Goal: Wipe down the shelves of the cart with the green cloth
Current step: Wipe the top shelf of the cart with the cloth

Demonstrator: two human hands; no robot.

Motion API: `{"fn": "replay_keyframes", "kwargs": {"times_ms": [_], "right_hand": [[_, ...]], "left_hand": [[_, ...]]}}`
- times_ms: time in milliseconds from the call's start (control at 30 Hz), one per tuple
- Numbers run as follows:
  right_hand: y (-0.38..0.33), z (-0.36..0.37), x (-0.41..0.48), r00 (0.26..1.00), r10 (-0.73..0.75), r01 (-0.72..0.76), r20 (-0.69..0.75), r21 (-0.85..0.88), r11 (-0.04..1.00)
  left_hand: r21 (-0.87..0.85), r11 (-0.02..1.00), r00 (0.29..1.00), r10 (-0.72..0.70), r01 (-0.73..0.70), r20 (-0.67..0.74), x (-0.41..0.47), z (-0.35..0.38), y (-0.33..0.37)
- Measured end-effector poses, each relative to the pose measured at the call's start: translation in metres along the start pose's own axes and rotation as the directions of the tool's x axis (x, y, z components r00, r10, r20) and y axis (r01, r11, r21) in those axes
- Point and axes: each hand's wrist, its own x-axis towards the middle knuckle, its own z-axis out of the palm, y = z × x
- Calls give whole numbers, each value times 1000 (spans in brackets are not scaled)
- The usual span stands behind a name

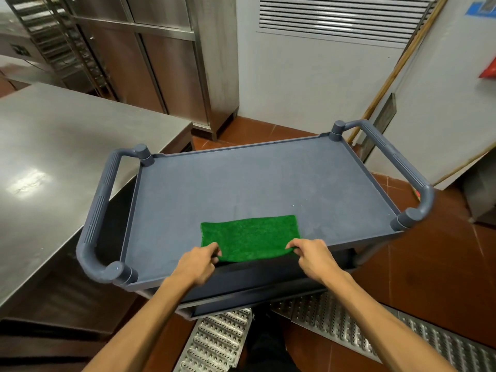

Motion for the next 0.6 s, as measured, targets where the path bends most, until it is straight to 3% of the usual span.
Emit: {"fn": "replay_keyframes", "kwargs": {"times_ms": [167,300,433,600], "right_hand": [[-3,-11,3,992,-42,45,119,-31,998],[-5,-15,16,984,-50,59,168,-46,997],[-11,-22,37,990,-35,39,134,-32,999],[-18,-26,74,993,-91,94,-81,28,995]], "left_hand": [[-72,997,991,27,-17,132,3,-22,-4],[-106,994,988,20,-4,154,9,-34,-5],[-109,994,996,4,6,87,22,-43,-3],[-42,999,991,-33,28,-130,51,-49,-6]]}}
